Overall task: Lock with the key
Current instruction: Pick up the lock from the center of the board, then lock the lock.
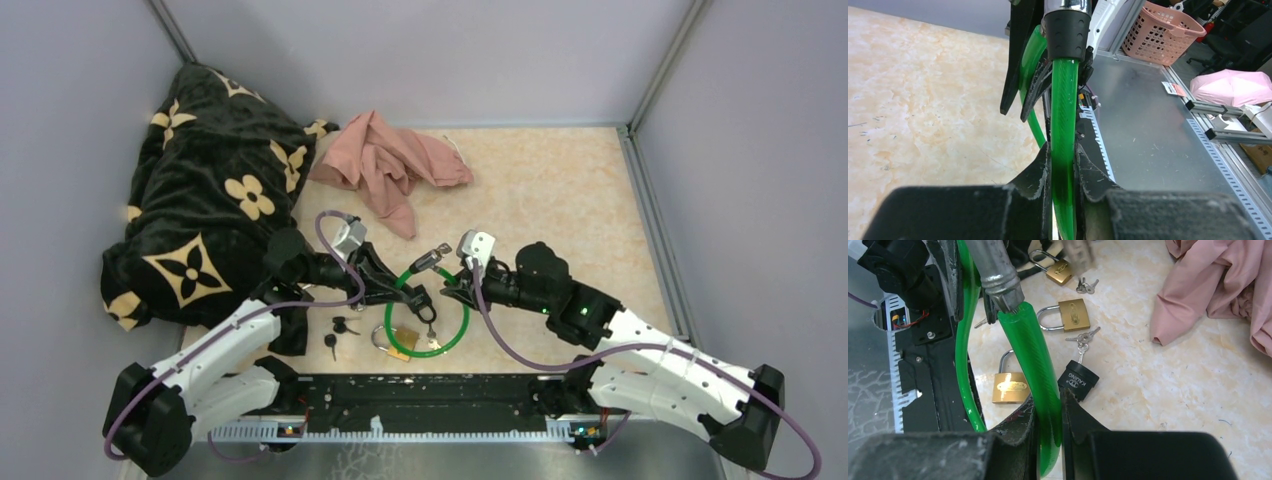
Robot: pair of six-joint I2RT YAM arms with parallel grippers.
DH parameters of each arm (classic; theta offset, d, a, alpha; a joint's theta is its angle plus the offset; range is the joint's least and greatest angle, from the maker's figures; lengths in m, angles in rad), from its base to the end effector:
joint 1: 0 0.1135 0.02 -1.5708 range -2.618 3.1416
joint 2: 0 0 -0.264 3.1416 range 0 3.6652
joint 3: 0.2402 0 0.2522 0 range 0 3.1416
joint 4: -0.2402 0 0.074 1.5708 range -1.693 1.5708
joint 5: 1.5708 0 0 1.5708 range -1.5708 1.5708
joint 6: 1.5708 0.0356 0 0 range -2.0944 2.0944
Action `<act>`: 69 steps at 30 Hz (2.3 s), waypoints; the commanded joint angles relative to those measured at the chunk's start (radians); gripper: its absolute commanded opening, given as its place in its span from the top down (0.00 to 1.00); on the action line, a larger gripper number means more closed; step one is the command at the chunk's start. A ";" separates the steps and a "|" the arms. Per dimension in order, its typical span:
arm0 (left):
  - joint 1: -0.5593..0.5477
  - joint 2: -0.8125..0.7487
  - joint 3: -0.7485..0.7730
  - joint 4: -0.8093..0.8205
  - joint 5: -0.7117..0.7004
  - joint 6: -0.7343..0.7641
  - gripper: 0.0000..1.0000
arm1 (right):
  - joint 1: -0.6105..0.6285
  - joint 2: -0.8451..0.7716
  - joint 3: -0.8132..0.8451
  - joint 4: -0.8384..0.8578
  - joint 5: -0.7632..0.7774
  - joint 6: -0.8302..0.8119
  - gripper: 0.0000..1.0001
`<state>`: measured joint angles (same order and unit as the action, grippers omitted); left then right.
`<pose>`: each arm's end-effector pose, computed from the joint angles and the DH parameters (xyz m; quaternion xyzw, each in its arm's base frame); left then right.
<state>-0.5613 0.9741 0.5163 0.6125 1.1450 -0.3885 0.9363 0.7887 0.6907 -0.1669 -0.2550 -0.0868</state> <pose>0.1568 -0.1369 0.2911 0.4572 0.5091 -0.6053 0.4068 0.1044 0.1569 0.3081 -0.4530 0.6492 0.3404 0.5074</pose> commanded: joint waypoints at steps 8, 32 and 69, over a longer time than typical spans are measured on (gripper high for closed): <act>0.001 0.025 0.196 -0.658 -0.157 0.700 1.00 | 0.038 0.030 0.093 0.076 -0.008 0.013 1.00; -0.004 0.094 0.357 -0.789 -0.123 0.704 0.56 | 0.038 0.057 -0.162 0.490 0.078 0.057 1.00; 0.012 0.095 0.327 -0.517 -0.166 0.161 0.69 | 0.038 0.122 -0.193 0.584 0.170 0.162 1.00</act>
<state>-0.5453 1.0599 0.8467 0.0673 0.9802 -0.1967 0.9600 0.8997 0.4313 0.3107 -0.0738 0.0463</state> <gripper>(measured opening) 0.388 0.121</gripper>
